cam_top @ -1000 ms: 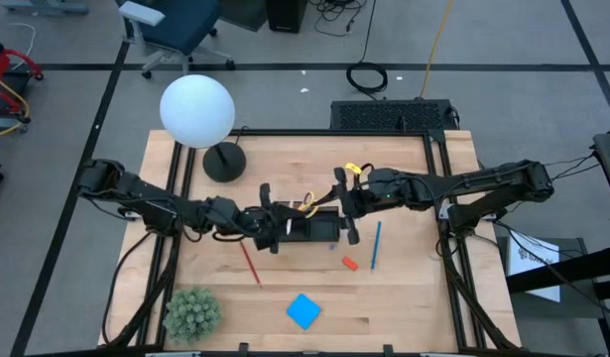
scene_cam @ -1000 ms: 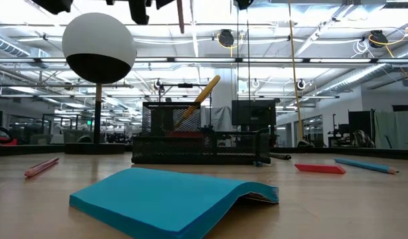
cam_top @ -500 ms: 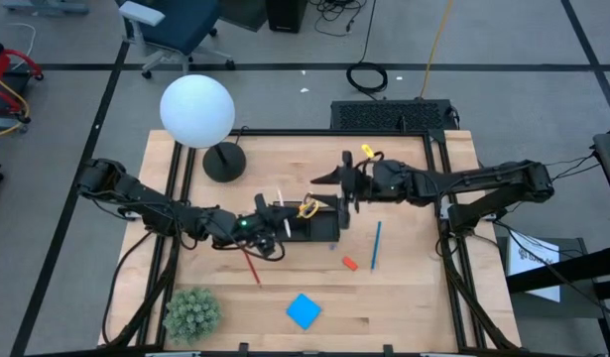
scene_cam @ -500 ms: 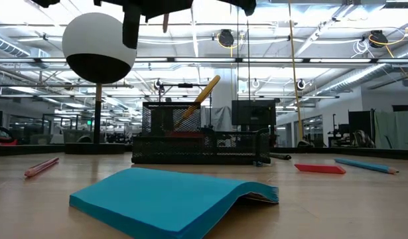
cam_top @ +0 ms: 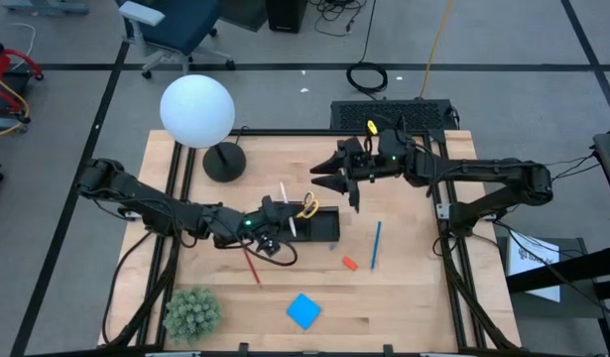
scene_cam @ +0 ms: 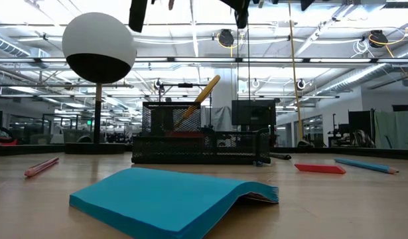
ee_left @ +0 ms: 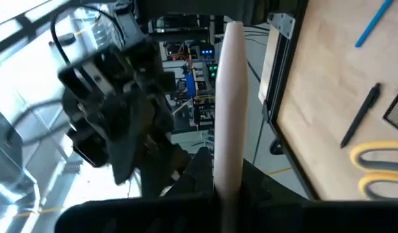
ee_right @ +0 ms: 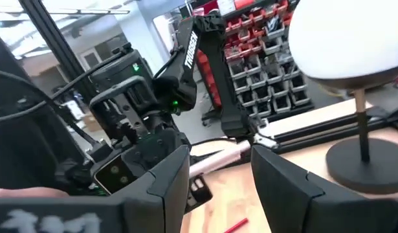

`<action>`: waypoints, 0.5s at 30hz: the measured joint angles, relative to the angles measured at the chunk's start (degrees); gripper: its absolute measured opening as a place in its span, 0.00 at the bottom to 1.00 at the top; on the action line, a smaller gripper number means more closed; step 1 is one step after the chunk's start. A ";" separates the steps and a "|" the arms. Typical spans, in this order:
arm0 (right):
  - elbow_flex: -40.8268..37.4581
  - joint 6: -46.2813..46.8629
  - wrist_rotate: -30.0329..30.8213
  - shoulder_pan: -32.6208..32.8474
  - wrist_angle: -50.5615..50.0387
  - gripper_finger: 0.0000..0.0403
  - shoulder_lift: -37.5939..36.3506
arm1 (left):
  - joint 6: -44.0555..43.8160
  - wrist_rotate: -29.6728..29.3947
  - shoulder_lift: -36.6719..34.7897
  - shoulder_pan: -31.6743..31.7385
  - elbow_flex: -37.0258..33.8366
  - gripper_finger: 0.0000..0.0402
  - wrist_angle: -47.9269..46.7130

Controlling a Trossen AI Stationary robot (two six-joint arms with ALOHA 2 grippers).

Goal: Pick and place office supplies into organizer
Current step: Put the light pink pen into the desk organizer

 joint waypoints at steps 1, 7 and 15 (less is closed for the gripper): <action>0.00 0.51 -0.83 -0.27 0.18 0.39 0.29 | 1.08 0.08 0.00 -0.03 0.45 0.01 -0.19; -0.02 4.98 -7.12 -0.73 3.71 0.39 2.40 | 5.67 1.69 -0.01 -0.01 1.90 0.03 -0.25; -0.02 6.14 -7.43 -0.75 5.60 0.39 3.51 | 4.08 4.54 0.69 -0.01 2.05 0.03 -1.54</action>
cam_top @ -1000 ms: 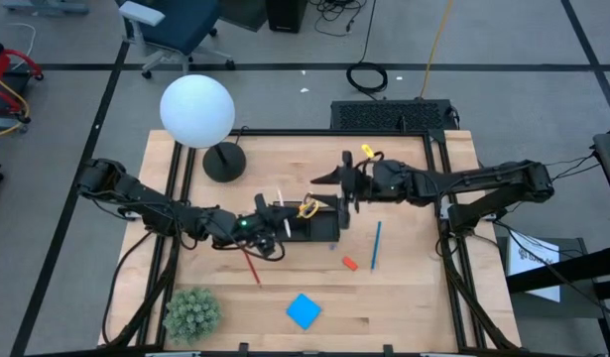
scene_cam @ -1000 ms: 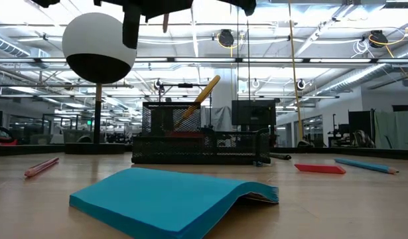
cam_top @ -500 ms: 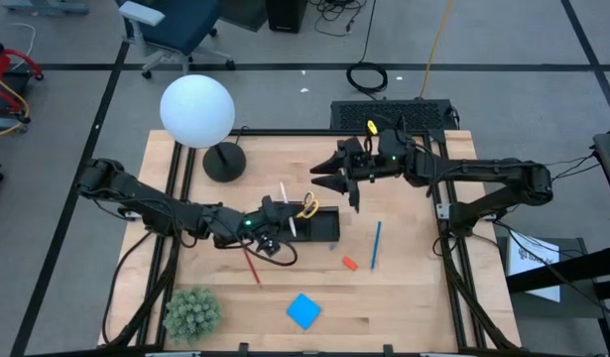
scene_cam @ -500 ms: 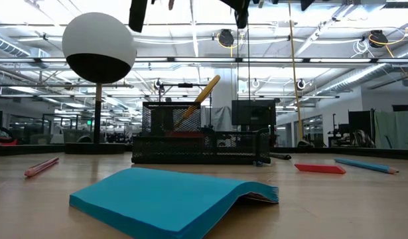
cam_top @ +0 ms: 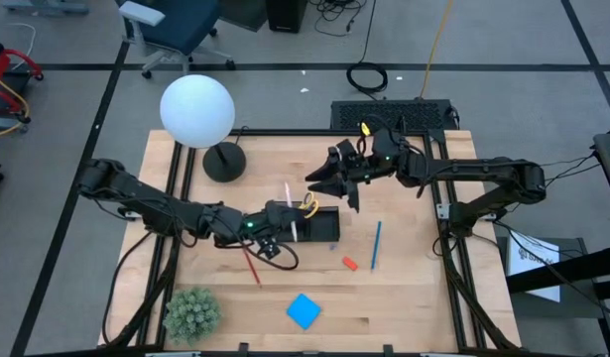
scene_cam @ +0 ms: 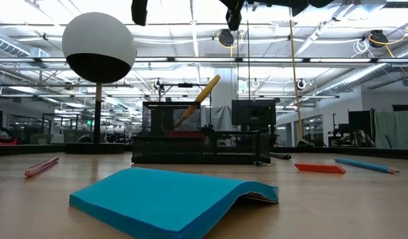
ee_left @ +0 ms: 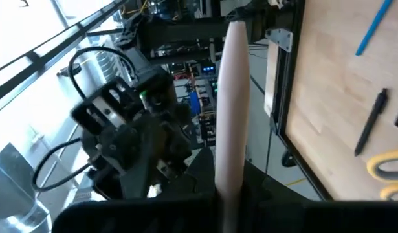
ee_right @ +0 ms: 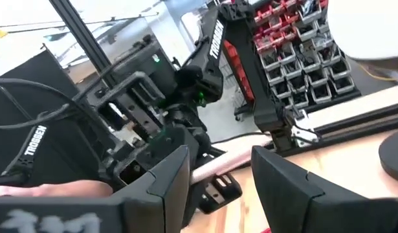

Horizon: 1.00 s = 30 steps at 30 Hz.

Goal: Pick and place office supplies into organizer
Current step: Put the light pink pen into the desk organizer

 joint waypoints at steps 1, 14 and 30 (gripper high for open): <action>0.00 0.15 0.00 0.00 -0.17 0.39 0.17 | 0.30 0.09 0.40 0.06 0.02 0.02 0.30; 0.00 3.59 -3.04 0.00 2.52 0.39 5.99 | 8.42 -3.96 9.40 0.28 -0.02 0.03 6.67; 0.04 0.86 -2.58 0.00 -2.19 0.39 6.43 | 8.84 -4.64 9.65 0.37 -0.02 0.01 8.51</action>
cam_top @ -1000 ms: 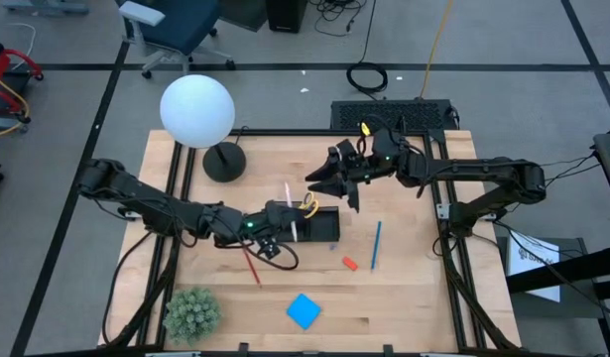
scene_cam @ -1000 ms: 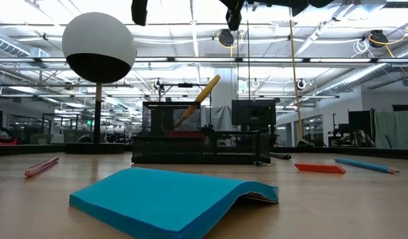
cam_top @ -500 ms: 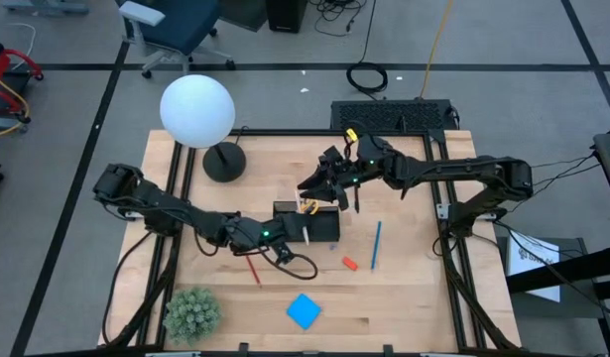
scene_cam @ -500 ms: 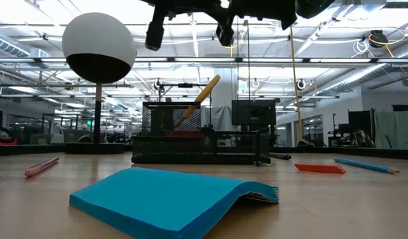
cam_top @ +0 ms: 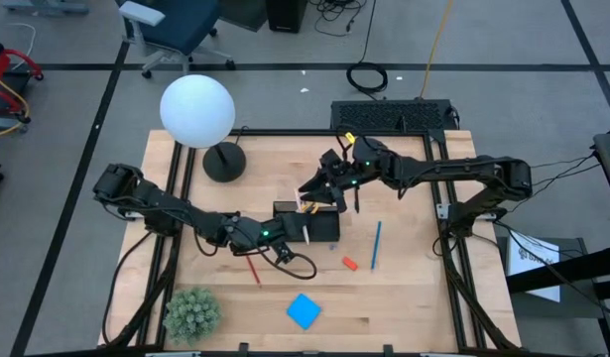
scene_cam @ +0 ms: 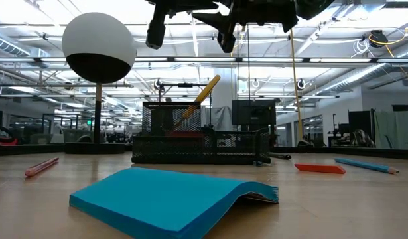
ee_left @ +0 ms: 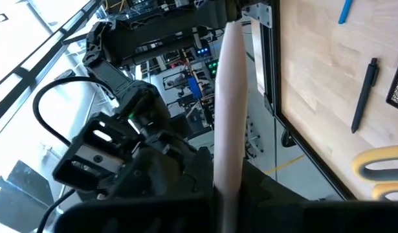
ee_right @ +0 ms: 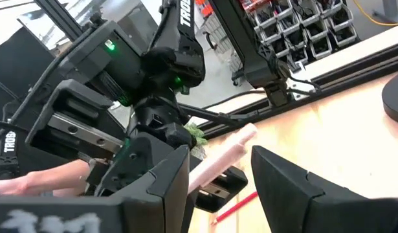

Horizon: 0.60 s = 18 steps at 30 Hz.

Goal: Pick and place office supplies into organizer
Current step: Put the light pink pen into the desk organizer

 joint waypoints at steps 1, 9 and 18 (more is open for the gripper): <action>0.00 0.01 -0.02 0.00 0.25 0.39 0.26 | 0.00 0.02 0.00 -0.04 0.00 0.02 0.04; 0.00 0.27 -0.20 0.70 2.74 0.39 2.77 | -0.30 0.65 0.00 -0.04 0.00 0.02 0.58; 0.02 1.73 -0.71 1.05 8.67 0.39 5.81 | -1.87 2.16 0.00 -0.04 0.00 0.02 -0.37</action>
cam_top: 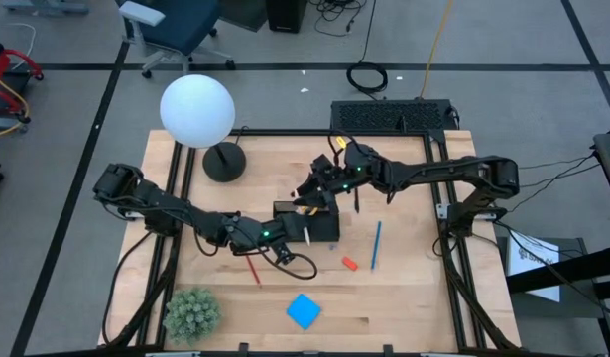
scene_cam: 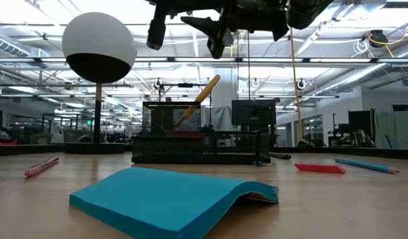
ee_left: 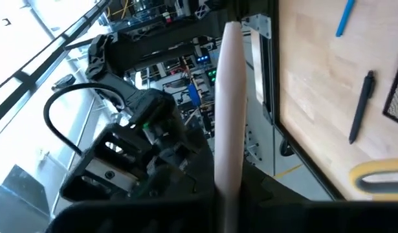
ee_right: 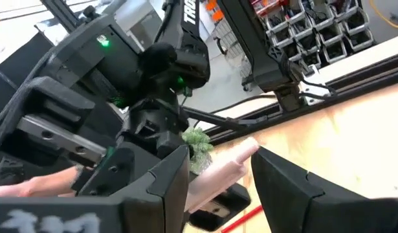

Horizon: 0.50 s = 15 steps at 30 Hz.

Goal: Pick and place office supplies into organizer
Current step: Put the light pink pen into the desk organizer

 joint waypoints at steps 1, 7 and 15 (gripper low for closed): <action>0.00 0.00 -0.75 0.00 -0.07 0.39 0.08 | -0.17 0.19 0.00 0.00 0.00 0.02 -0.36; 0.00 -1.52 -1.20 0.25 0.53 0.32 0.74 | -0.89 1.34 0.00 0.00 -0.04 0.05 -0.64; 0.00 -1.79 -1.54 0.20 0.41 0.15 0.65 | 1.20 0.85 0.02 0.00 -0.11 0.04 -1.83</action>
